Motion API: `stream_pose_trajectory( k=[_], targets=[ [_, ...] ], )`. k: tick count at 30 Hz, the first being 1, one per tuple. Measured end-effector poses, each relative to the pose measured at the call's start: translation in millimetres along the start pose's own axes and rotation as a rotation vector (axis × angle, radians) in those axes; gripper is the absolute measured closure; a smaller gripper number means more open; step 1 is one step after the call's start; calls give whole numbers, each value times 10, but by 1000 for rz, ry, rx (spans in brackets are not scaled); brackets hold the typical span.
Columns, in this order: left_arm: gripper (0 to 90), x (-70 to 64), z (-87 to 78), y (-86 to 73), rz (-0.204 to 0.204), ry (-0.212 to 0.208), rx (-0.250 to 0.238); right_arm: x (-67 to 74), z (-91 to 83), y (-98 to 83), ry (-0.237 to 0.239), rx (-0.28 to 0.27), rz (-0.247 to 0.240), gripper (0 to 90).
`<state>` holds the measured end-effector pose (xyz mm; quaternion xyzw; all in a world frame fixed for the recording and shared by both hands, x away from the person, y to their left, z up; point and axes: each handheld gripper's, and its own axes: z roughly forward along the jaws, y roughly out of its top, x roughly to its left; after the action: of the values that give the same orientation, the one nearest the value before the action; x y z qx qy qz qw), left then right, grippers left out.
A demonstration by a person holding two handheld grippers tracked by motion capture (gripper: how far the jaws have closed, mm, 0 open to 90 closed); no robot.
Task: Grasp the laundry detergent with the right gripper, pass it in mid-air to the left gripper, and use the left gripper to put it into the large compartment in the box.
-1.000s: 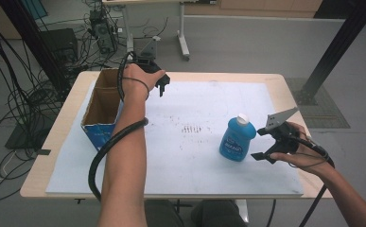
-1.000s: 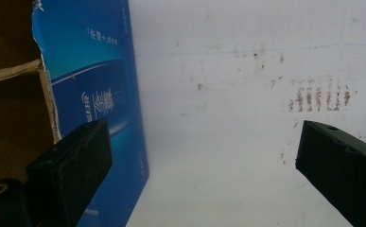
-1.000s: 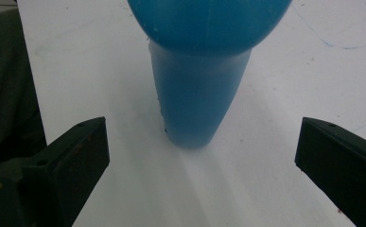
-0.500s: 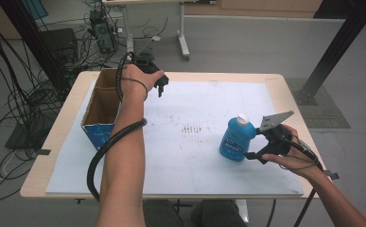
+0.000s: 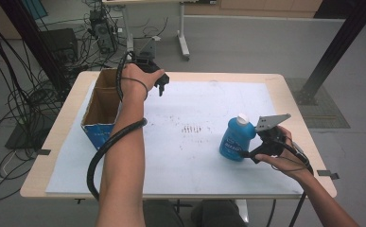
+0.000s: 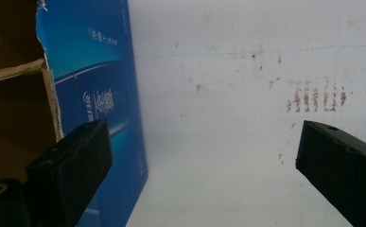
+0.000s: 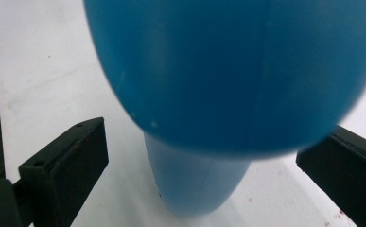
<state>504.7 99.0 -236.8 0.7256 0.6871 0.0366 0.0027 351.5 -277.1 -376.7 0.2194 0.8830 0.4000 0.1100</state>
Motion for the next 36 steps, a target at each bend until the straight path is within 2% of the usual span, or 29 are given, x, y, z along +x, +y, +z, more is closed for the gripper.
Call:
stream_pose_trajectory(
  k=[8, 17, 36],
  targets=[
    [51, 1, 17, -2, 1, 0, 1, 10, 55, 1, -6, -36, 9, 24],
    [50, 3, 10, -4, 4, 2, 0, 4, 96, 2, 0, -45, 5, 24],
    [51, -9, -7, 1, 2, 0, -4, 14, 72, 37, 4, -54, -6, 24]
  ],
)
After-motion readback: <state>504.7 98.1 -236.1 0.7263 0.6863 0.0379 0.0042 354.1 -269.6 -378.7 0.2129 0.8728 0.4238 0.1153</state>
